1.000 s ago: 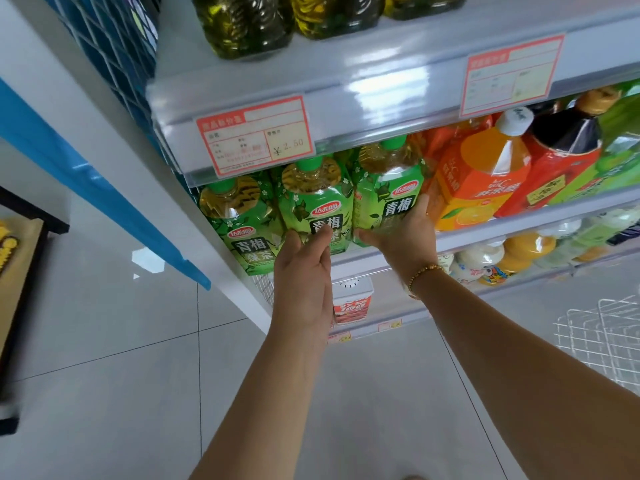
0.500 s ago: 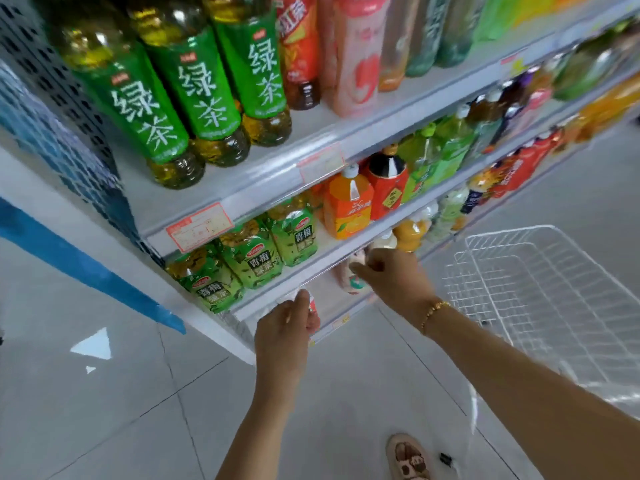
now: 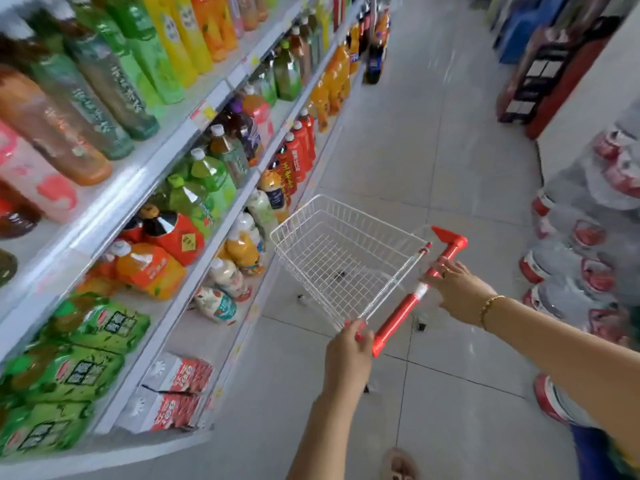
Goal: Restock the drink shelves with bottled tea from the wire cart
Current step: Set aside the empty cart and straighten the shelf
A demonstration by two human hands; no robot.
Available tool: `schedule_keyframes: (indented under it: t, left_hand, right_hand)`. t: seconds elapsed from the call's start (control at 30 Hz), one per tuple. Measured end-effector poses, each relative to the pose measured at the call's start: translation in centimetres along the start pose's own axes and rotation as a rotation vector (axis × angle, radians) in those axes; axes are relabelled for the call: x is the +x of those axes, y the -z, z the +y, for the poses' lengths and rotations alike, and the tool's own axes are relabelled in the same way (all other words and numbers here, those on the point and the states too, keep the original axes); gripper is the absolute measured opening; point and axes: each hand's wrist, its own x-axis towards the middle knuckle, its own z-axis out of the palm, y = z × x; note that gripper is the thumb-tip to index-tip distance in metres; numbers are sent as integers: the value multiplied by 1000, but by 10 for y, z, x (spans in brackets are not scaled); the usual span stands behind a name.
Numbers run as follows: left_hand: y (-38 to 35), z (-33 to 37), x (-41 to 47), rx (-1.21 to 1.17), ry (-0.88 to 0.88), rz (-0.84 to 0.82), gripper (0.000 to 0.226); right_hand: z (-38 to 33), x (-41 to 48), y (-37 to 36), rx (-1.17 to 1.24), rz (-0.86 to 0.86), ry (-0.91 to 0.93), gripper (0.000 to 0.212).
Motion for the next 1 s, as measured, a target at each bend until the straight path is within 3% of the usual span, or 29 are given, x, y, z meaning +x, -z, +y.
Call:
schedule_keyframes:
  t: [0.17, 0.3, 0.47, 0.57, 0.73, 1.0]
  left_hand:
    - [-64, 18, 23, 237, -7, -163, 34]
    - [-86, 17, 33, 294, 38, -98, 46]
    - [-84, 25, 55, 470, -2, -122, 35]
    - [-86, 25, 54, 554, -36, -239, 35]
    - [-74, 3, 26, 638, -125, -522, 42]
    - [-55, -15, 26, 633, -217, -695, 47]
  right_hand:
    - [16, 19, -18, 14, -55, 66, 57]
    - [25, 18, -42, 141, 1, 70, 64]
    - [28, 19, -51, 213, 76, 37, 66]
    - [24, 21, -52, 129, 166, 53, 54]
    - [35, -17, -81, 167, 54, 103, 37]
    - [28, -93, -122, 439, 88, -173, 33]
